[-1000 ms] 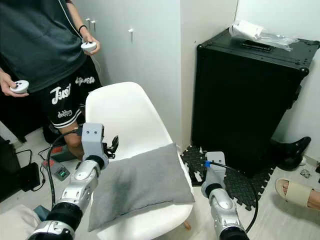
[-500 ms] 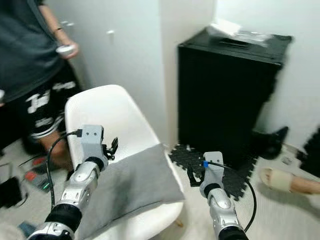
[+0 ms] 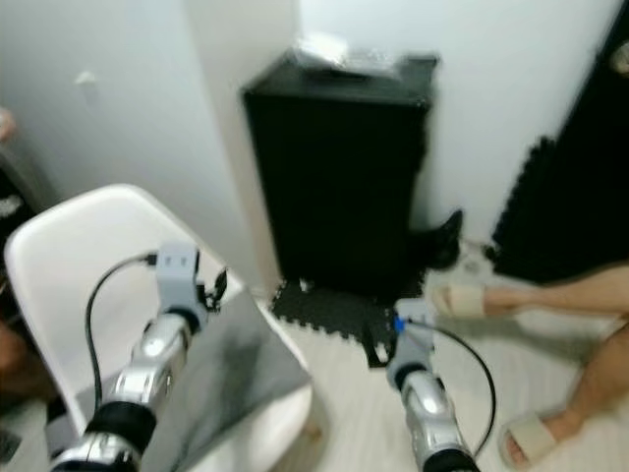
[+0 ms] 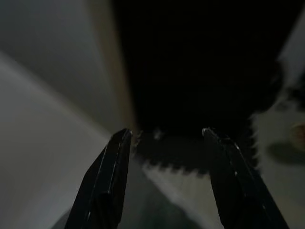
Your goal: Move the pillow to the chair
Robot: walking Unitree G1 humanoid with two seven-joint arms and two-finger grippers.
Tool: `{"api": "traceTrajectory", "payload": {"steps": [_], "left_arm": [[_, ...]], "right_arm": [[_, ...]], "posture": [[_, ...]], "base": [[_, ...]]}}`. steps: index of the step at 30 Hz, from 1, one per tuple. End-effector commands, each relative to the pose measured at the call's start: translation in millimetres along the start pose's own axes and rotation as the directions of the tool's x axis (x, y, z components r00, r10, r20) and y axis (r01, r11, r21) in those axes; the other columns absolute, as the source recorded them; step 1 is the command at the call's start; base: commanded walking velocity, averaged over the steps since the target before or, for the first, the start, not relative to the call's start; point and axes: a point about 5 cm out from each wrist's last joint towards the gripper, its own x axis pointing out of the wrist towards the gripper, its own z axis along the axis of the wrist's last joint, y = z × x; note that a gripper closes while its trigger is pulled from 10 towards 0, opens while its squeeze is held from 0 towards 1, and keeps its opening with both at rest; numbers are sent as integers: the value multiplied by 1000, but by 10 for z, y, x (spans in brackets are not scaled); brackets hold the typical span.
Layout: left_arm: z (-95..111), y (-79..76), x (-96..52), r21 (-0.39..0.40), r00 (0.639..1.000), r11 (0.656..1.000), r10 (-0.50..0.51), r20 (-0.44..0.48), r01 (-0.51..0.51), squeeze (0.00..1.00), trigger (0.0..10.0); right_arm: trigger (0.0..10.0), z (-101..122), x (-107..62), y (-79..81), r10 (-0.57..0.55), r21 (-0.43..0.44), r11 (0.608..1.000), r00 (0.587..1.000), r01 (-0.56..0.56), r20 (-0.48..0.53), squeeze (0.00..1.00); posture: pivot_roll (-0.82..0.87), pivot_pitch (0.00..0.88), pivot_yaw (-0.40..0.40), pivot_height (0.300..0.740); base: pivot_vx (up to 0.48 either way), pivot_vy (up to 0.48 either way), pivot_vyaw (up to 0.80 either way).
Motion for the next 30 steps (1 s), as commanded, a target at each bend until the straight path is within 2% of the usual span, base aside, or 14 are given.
{"api": "traceTrajectory", "payload": {"steps": [1, 11, 19, 30], "left_arm": [[-65, 106, -44, 18, 999, 1000, 26, -25, -26, 0, 10000], [-114, 99, -73, 32, 999, 999, 12, -47, -10, 0, 10000], [-134, 159, -74, 37, 997, 999, 11, -79, -8, 0, 10000], [-157, 127, -68, 1, 996, 998, 55, -74, -55, 0, 10000]], "right_arm": [[10000, 40, 27, 32, 3, 9, 1000, 1000, -3, 14, 0], [10000, 5, 17, 16, -18, 18, 1000, 1000, 18, 2, 0], [10000, -12, 24, 32, -86, 43, 995, 996, 85, 11, 0], [10000, 107, 93, 30, -45, -30, 999, 999, 45, 27, 0]], "posture": [[-26, 64, 68, 740], [1, 61, 90, 740], [34, 47, 122, 740], [7, 32, 33, 740]], "base": [[0, 0, -800], [0, 0, -800], [0, 0, -800], [0, 0, -800]]}}
